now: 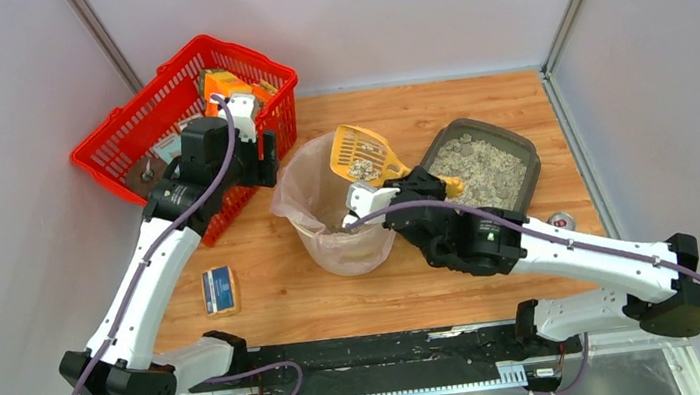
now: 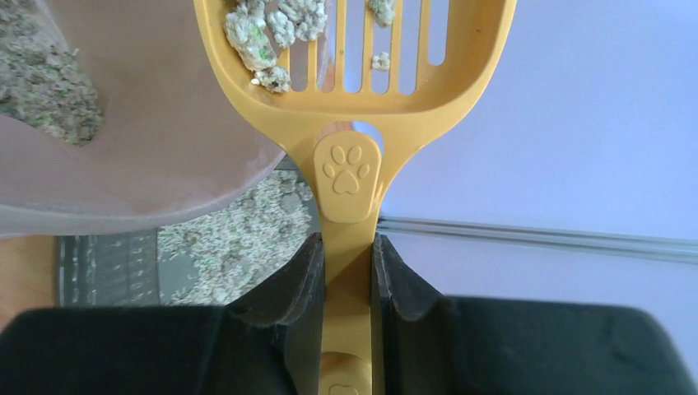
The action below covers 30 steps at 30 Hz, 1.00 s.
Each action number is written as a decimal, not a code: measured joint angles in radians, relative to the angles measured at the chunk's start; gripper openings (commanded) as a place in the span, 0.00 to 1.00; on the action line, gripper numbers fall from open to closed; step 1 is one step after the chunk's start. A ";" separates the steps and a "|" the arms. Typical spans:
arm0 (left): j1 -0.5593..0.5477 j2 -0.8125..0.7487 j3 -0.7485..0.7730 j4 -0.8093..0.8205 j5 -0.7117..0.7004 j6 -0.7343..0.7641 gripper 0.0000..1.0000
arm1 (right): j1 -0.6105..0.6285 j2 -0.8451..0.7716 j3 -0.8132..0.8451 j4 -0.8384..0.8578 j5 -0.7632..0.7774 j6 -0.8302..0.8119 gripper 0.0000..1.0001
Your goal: Clean the litter box
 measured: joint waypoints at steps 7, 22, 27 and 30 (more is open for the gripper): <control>0.000 0.010 0.000 -0.003 0.018 -0.001 0.78 | 0.056 -0.035 -0.126 0.167 0.103 -0.223 0.00; 0.000 0.036 0.000 -0.009 0.029 -0.008 0.78 | 0.103 -0.129 -0.377 0.662 0.256 -0.759 0.00; 0.000 0.048 0.000 -0.011 0.032 -0.008 0.77 | 0.114 -0.134 -0.502 0.783 0.269 -0.918 0.00; 0.000 0.051 0.000 -0.013 0.032 -0.008 0.77 | 0.125 -0.136 -0.529 0.809 0.269 -0.964 0.00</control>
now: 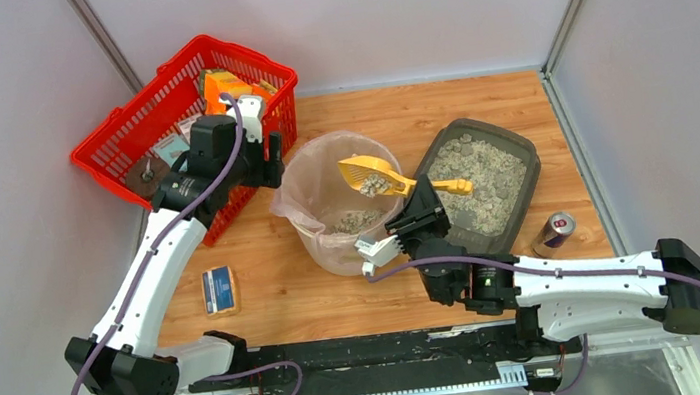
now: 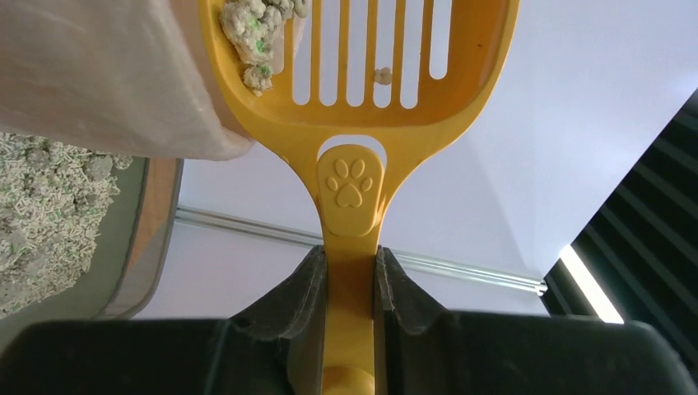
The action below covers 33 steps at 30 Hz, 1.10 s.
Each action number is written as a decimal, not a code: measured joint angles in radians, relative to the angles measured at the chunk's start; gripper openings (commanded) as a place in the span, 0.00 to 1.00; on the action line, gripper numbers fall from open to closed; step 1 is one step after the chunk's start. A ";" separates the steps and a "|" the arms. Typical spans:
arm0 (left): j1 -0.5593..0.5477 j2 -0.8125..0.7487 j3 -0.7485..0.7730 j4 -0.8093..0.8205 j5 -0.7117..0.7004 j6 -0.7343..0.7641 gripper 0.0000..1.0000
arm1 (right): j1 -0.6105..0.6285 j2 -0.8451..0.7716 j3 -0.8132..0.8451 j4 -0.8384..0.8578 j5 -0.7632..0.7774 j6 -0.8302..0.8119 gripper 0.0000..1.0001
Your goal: Clean the litter box
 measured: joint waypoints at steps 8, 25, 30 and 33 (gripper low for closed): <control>0.000 0.003 0.000 -0.006 0.000 0.000 0.77 | 0.011 -0.042 0.000 0.104 -0.006 -0.104 0.01; 0.000 0.003 0.000 -0.013 0.018 0.000 0.77 | 0.031 -0.067 -0.072 -0.042 -0.032 -0.022 0.00; 0.000 0.005 0.000 -0.013 0.020 0.000 0.77 | 0.031 -0.068 -0.019 -0.008 -0.040 -0.051 0.00; 0.000 0.010 0.000 -0.013 0.029 -0.003 0.76 | 0.031 -0.068 0.015 0.021 -0.039 -0.076 0.00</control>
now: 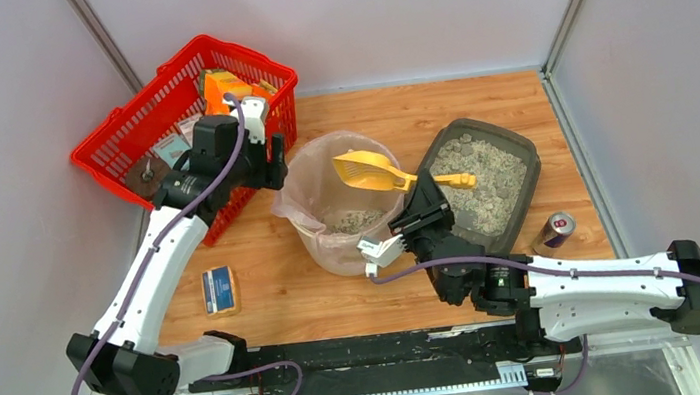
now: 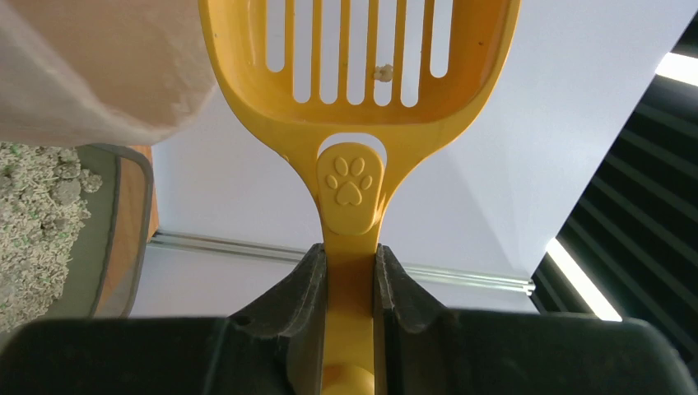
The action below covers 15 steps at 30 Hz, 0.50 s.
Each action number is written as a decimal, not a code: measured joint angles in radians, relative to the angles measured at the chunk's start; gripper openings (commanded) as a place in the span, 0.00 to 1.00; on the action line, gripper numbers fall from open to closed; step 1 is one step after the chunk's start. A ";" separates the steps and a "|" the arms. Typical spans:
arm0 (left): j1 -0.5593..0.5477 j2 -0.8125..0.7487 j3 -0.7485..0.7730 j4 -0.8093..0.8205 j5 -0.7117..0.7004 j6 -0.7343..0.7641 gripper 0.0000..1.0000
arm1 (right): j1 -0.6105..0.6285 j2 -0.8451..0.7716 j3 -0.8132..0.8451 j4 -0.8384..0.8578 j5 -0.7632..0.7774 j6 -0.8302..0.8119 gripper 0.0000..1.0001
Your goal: Clean the litter box
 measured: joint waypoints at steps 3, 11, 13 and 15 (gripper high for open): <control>0.000 0.009 0.000 0.000 0.011 -0.002 0.76 | 0.000 -0.002 0.026 0.038 0.001 -0.025 0.00; 0.000 0.063 0.006 -0.008 0.068 -0.019 0.56 | 0.007 -0.037 0.011 -0.024 0.003 0.022 0.00; 0.000 0.081 0.013 -0.014 0.078 -0.024 0.48 | 0.012 -0.039 -0.021 -0.055 0.003 0.045 0.00; 0.000 0.101 0.025 -0.023 0.087 -0.029 0.40 | 0.016 -0.037 -0.054 -0.080 -0.003 0.066 0.00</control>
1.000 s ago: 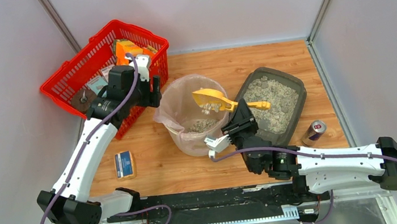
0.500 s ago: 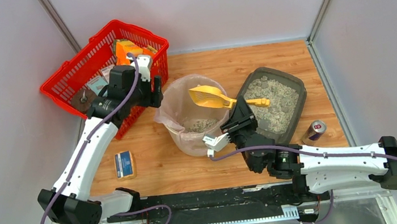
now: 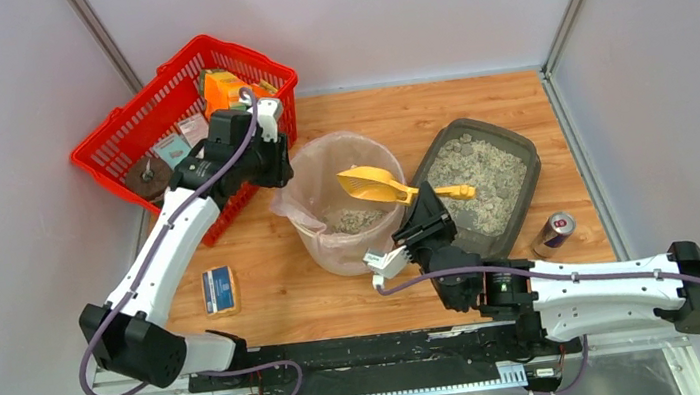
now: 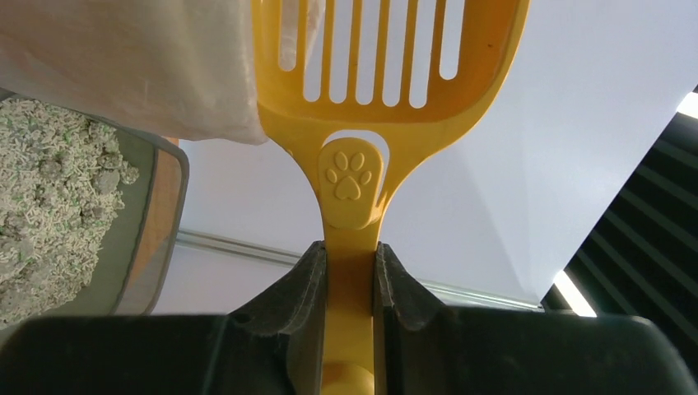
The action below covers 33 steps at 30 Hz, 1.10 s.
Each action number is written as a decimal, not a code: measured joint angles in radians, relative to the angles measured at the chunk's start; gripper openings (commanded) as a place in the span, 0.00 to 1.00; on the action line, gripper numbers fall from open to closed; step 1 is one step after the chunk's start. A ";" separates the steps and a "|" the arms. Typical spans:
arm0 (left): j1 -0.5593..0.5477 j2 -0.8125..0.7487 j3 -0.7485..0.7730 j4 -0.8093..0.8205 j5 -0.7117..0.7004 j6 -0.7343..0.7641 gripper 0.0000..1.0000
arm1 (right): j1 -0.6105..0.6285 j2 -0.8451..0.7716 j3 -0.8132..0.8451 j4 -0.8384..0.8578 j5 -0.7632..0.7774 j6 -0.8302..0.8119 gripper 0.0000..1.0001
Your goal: Clean the litter box
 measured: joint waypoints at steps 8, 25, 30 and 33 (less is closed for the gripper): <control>-0.006 0.019 0.011 -0.001 0.022 -0.003 0.38 | 0.006 -0.012 0.002 0.006 -0.015 0.002 0.00; -0.006 0.010 0.011 -0.003 -0.026 0.003 0.78 | 0.006 0.010 0.385 -0.490 0.007 0.753 0.00; -0.006 -0.050 0.000 0.008 -0.074 0.002 0.79 | -0.006 -0.016 0.397 -0.614 -0.051 1.023 0.00; -0.006 -0.101 -0.011 0.026 -0.100 0.002 0.79 | -0.060 -0.048 0.406 -0.669 -0.119 1.153 0.00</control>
